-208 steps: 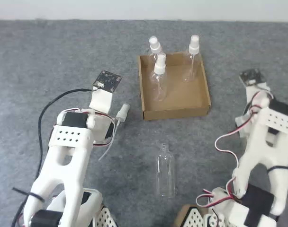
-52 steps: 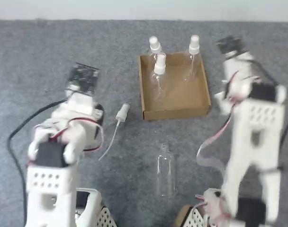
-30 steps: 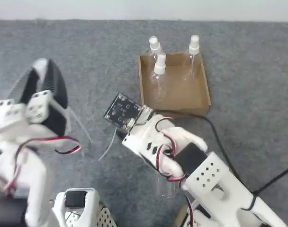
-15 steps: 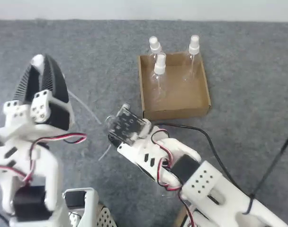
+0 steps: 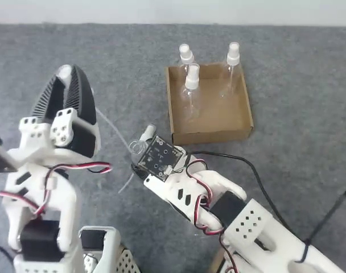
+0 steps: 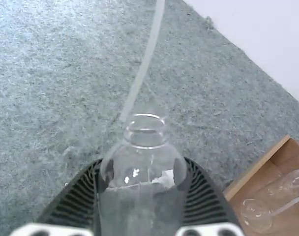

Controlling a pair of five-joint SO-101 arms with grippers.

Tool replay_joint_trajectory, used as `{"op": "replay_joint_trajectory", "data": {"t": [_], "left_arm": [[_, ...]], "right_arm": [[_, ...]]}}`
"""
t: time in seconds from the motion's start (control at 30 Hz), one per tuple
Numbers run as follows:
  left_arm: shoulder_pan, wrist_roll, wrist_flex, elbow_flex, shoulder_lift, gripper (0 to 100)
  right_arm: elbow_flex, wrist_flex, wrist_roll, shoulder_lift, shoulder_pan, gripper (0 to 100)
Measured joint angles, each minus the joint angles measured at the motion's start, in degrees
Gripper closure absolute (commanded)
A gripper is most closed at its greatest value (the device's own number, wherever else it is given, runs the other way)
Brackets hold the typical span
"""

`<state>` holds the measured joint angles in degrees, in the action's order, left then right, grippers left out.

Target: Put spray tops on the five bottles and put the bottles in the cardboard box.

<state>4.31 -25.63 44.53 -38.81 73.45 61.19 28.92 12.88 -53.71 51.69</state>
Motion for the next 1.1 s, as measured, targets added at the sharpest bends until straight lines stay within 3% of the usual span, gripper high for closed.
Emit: {"op": "replay_joint_trajectory", "data": {"t": [0.5,0.8,1.1], "left_arm": [[-5.01,0.00,-4.13,-5.10,-0.44,99],[-0.70,-0.26,-5.10,-0.62,0.18,99],[-0.79,-0.18,-1.41,-3.16,0.35,99]], "right_arm": [[0.00,0.00,0.00,0.00,0.00,99.3],[1.41,-0.26,0.00,-0.70,0.09,99.3],[1.41,-0.35,0.00,-0.70,0.00,99.3]]}}
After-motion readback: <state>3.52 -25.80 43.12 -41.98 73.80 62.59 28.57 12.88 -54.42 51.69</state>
